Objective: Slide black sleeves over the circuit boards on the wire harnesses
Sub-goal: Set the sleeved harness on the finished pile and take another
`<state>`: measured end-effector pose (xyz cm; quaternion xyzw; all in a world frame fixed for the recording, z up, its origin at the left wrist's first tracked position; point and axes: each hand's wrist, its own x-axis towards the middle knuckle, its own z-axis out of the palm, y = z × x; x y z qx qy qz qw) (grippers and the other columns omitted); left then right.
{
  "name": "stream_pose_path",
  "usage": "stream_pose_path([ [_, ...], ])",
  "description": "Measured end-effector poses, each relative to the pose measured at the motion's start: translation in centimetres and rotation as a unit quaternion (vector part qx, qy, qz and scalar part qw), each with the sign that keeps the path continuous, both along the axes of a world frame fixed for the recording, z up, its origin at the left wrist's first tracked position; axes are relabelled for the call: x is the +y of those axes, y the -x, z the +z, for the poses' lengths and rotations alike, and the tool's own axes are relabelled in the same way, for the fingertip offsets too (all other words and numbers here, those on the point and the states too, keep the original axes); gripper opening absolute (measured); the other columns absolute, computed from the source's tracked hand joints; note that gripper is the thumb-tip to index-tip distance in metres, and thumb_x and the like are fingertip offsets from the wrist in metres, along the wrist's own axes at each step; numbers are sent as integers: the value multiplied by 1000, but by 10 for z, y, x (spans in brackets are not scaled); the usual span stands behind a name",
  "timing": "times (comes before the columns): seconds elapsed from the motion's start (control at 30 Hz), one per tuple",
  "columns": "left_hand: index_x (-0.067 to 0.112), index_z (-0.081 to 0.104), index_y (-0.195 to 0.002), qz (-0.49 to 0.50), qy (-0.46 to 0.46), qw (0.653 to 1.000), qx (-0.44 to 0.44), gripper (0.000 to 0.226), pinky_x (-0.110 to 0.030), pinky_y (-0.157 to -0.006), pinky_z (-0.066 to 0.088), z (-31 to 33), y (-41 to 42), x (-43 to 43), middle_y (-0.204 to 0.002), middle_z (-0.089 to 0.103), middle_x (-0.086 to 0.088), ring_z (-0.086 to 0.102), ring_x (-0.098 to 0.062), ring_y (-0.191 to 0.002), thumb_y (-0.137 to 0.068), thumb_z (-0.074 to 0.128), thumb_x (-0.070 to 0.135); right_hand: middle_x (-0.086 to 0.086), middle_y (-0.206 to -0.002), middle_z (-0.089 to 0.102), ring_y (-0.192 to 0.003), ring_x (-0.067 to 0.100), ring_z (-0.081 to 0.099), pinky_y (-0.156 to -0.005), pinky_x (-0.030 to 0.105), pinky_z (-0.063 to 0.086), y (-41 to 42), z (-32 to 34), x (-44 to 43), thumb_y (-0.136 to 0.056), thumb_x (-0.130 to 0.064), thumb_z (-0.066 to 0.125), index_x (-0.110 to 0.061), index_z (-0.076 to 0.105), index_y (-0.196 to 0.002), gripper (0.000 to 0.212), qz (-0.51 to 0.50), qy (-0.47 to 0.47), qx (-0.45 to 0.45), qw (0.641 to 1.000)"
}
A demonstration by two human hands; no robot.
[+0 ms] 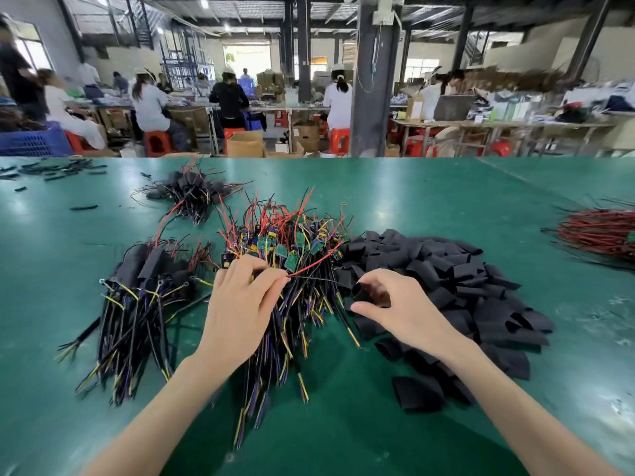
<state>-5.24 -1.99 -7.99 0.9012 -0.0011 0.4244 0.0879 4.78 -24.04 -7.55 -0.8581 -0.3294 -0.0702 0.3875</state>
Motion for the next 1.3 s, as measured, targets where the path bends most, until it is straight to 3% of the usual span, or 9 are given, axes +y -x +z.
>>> stream_pose_path([
  [0.3, 10, 71, -97, -18, 33, 999, 3, 36, -28, -71, 23, 2, 2, -2, -92, 55, -5, 47, -18, -86, -95, 42, 30, -10, -93, 59, -86, 9, 56, -76, 4, 37, -2, 0, -2, -74, -24, 78, -18, 61, -104, 34, -18, -2, 3, 1000],
  [0.47, 10, 71, -98, -7, 55, 998, -6, 35, -26, -74, 22, 4, 5, -3, -93, 56, -6, 53, -24, -85, -95, 42, 29, -4, -95, 60, -86, 13, 58, -84, 25, 45, -1, -1, -2, -76, -25, 77, -19, 61, -102, 32, -12, 35, 4, 999],
  [0.7, 12, 72, -98, -19, 44, 998, 31, 37, -27, -72, 23, 2, 5, -5, -93, 56, -4, 55, -24, -86, -95, 41, 32, -6, -94, 61, -88, 12, 58, -79, 12, 39, 0, 3, -1, -74, -23, 78, -16, 62, -104, 35, -16, -9, 11, 1000],
  [0.93, 17, 73, -97, -38, 38, 997, 56, 31, -30, -70, 24, 1, 4, -4, -92, 54, -2, 47, -18, -86, -94, 45, 30, -5, -89, 64, -79, -1, 58, -72, -2, 36, -1, 6, -1, -74, -14, 79, -12, 64, -101, 32, -31, -73, 9, 997],
  [1.3, 16, 73, -85, -15, -41, 997, 71, 10, -32, -68, 21, 3, 5, -4, -85, 54, -6, 53, -27, -75, -85, 63, 14, -9, -94, 63, -85, 9, 60, -83, 17, 45, -1, 10, -2, -71, -12, 79, -18, 65, -101, 33, -26, -107, -41, 993],
])
